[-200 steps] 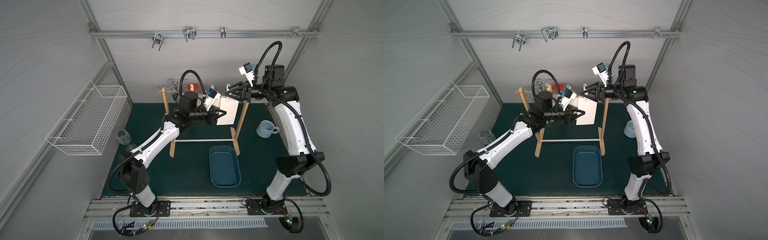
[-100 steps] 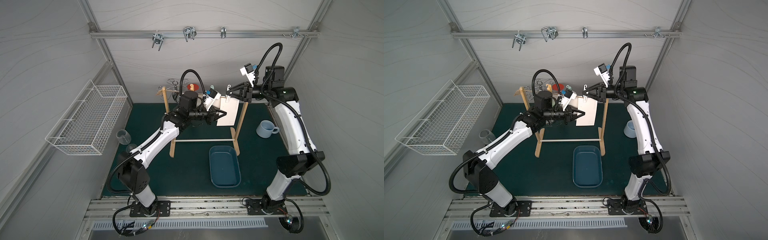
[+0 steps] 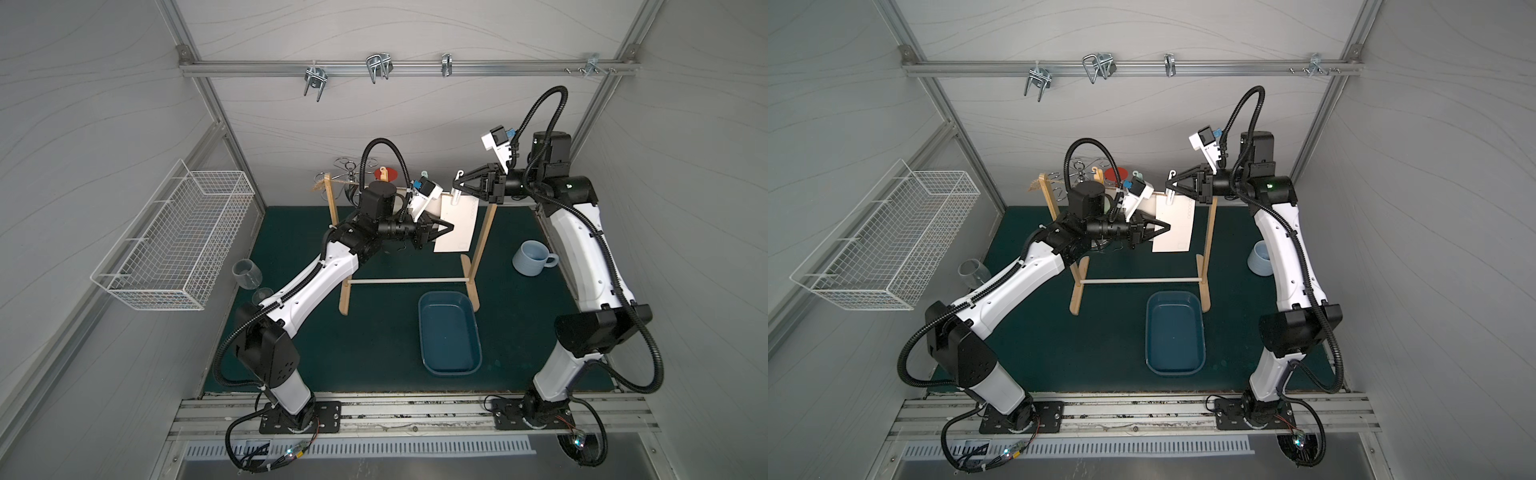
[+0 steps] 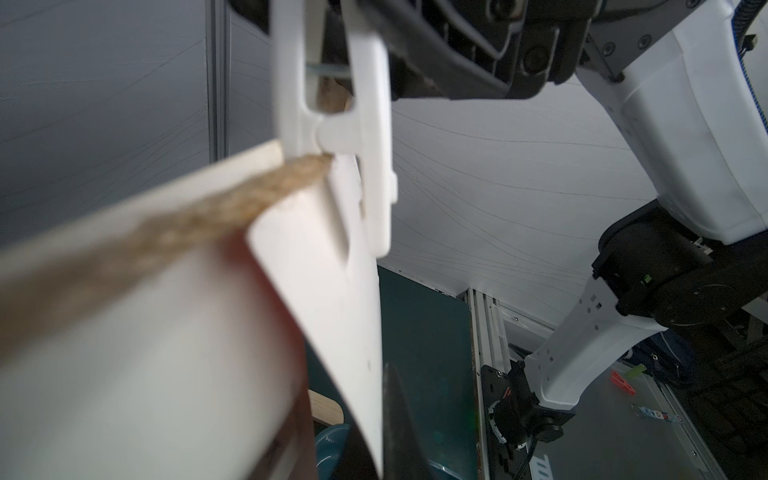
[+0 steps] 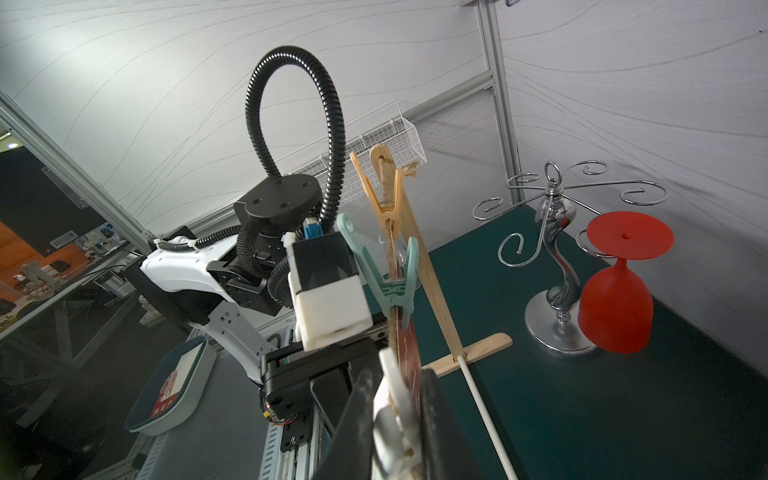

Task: Remove the postcards from the strings
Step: Remove the clamp from the clothesline.

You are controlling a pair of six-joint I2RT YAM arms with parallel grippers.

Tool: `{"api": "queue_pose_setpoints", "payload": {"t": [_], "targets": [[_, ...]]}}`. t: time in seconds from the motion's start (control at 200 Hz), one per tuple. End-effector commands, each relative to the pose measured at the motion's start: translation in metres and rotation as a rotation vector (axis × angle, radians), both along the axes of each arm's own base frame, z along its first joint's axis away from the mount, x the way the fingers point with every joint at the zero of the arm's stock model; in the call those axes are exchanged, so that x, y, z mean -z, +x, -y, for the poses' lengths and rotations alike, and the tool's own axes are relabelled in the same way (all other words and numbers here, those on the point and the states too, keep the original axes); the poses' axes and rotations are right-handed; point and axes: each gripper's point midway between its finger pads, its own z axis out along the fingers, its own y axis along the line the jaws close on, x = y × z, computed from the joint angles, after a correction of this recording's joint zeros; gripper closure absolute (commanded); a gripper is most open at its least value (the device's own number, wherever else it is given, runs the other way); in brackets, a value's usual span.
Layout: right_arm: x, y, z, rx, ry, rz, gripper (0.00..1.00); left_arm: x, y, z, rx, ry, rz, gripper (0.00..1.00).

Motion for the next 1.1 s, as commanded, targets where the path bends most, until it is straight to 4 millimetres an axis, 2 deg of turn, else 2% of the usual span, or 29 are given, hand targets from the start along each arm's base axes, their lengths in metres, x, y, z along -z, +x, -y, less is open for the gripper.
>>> {"api": "queue_pose_setpoints", "payload": {"t": [0.0,0.235,0.465,0.58,0.685,0.881,1.096], "targets": [[-0.016,-0.008,0.005,0.019,0.024,0.039,1.00,-0.029,-0.004,-0.002,0.017,-0.044,0.067,1.00],[-0.039,-0.006,0.010,0.116,0.046,0.126,1.00,-0.023,-0.005,-0.002,0.011,-0.040,0.048,1.00],[-0.050,-0.001,0.016,0.191,0.062,0.164,1.00,-0.014,-0.004,-0.002,0.005,-0.039,0.017,1.00],[-0.057,-0.005,0.017,0.193,0.088,0.176,1.00,-0.009,-0.005,-0.003,-0.002,-0.034,0.009,1.00],[-0.058,-0.006,0.019,0.212,0.092,0.188,1.00,-0.006,-0.006,-0.004,-0.004,-0.030,0.003,1.00],[-0.058,0.005,0.024,0.296,0.084,0.203,1.00,-0.007,-0.009,-0.006,-0.007,-0.038,0.002,1.00],[-0.049,0.020,0.028,0.370,0.050,0.192,1.00,-0.009,-0.013,-0.007,-0.010,-0.033,0.009,1.00]]}}
